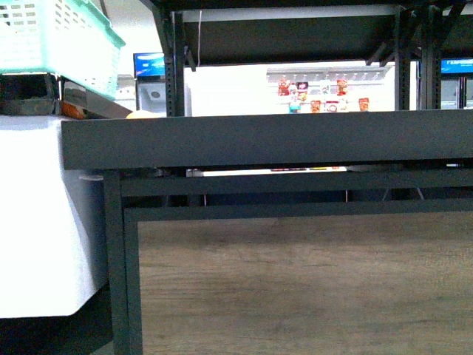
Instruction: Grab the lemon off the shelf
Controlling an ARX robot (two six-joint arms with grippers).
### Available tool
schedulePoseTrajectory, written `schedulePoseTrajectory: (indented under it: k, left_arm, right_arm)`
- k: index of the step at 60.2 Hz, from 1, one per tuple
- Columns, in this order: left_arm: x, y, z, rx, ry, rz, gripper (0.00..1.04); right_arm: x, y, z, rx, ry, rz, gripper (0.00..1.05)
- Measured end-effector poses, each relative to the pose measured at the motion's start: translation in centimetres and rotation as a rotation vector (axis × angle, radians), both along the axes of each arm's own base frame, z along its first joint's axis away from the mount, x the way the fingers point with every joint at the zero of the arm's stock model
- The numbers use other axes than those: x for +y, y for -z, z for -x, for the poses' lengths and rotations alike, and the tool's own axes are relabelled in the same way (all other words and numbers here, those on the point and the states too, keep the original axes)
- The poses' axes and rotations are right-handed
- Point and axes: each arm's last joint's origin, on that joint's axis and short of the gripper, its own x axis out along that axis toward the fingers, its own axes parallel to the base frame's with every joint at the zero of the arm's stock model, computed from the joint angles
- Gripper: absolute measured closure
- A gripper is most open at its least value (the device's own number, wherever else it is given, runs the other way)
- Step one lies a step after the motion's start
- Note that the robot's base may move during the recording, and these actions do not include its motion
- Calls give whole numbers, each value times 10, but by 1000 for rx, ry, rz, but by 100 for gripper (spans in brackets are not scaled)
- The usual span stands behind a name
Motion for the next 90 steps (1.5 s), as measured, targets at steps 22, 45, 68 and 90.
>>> schedulePoseTrajectory:
  k: [22,45,68,90]
  left_arm:
    - [0,0,0,0,0,0,8]
    - [0,0,0,0,0,0,8]
    - [0,0,0,0,0,0,8]
    - [0,0,0,0,2,0,8]
  right_arm:
    - [0,0,0,0,0,0,7]
    - [0,0,0,0,0,0,7]
    - [0,0,0,0,0,0,7]
    - [0,0,0,0,-1,0,7]
